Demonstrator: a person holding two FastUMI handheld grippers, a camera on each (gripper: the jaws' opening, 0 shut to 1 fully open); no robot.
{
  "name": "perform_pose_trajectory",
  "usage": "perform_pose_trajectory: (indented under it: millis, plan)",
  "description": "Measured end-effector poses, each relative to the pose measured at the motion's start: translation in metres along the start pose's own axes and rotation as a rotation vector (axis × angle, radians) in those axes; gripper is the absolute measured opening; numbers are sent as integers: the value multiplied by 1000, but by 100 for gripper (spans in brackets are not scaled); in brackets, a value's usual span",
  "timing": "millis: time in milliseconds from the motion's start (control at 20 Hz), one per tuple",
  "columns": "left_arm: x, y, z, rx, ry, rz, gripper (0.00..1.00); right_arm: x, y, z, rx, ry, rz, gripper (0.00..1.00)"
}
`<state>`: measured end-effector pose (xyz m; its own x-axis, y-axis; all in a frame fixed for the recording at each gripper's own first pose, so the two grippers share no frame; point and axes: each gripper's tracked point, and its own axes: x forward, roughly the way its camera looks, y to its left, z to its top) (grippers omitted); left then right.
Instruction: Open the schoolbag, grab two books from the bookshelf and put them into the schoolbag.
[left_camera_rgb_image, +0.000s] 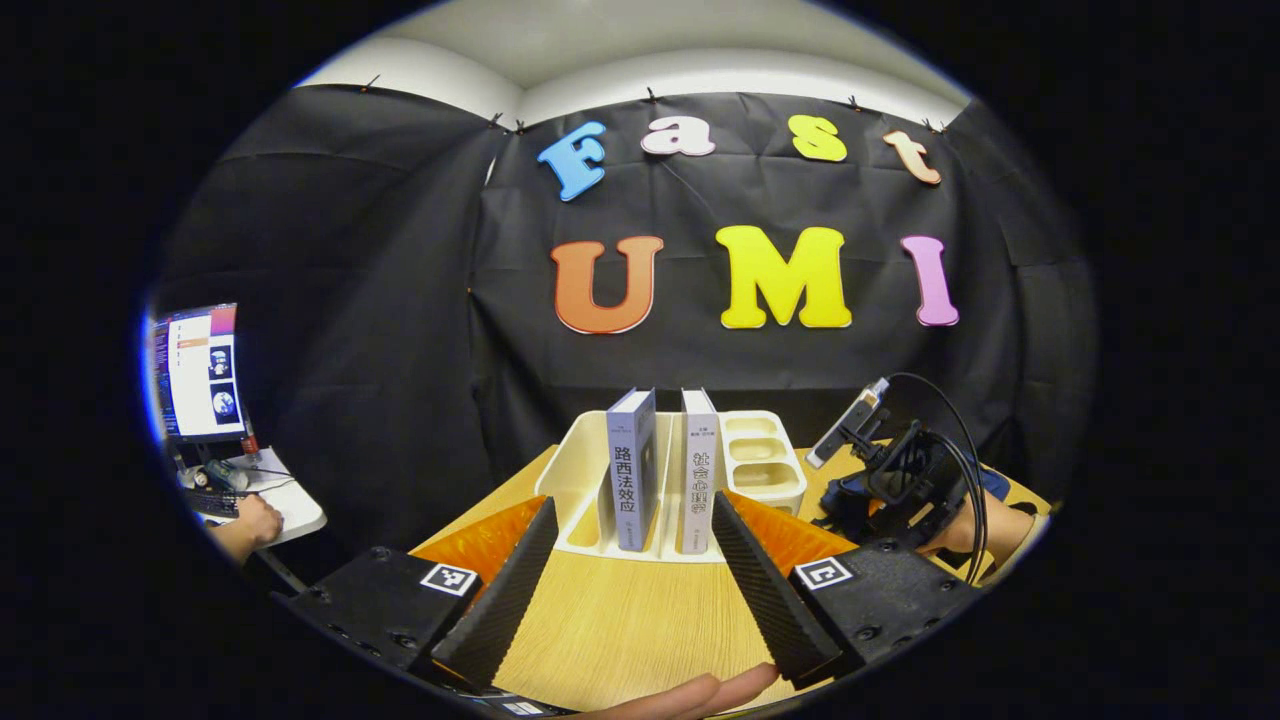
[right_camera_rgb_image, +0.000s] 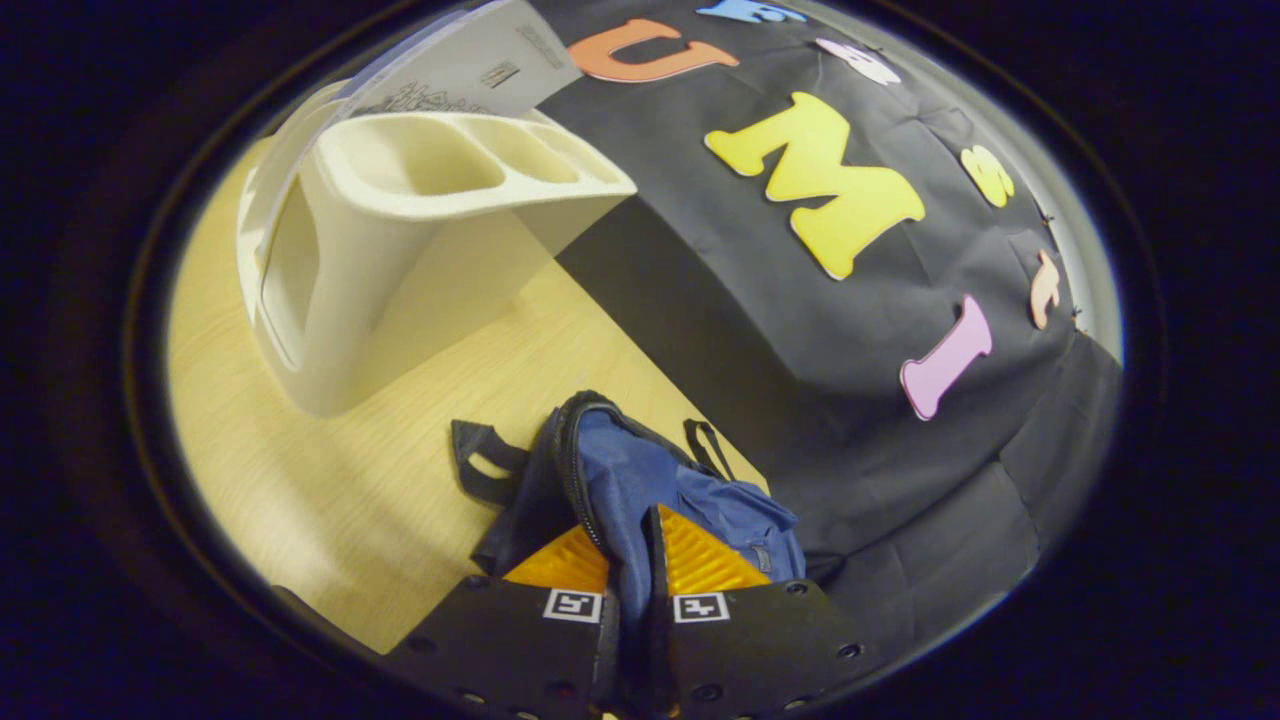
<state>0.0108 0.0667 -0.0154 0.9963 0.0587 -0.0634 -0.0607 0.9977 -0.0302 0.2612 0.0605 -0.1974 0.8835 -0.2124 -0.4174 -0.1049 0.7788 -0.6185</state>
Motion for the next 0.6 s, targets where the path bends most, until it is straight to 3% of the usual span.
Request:
perform_pose_trajectory:
  millis: [100,350,450,600]
  plan:
    - [5,12,-5,-15,22,32,99,1,-6,2,70,3,68,11]
    - [33,-14,-8,-63,69,-62,100,-1,-49,21,107,-61,103,9]
    - [49,-23,3,-75,58,-109,100,0,-60,28,129,-79,137,14]
    - [76,-20,19,-49,56,-93,100,1,-85,38,177,-105,170,11]
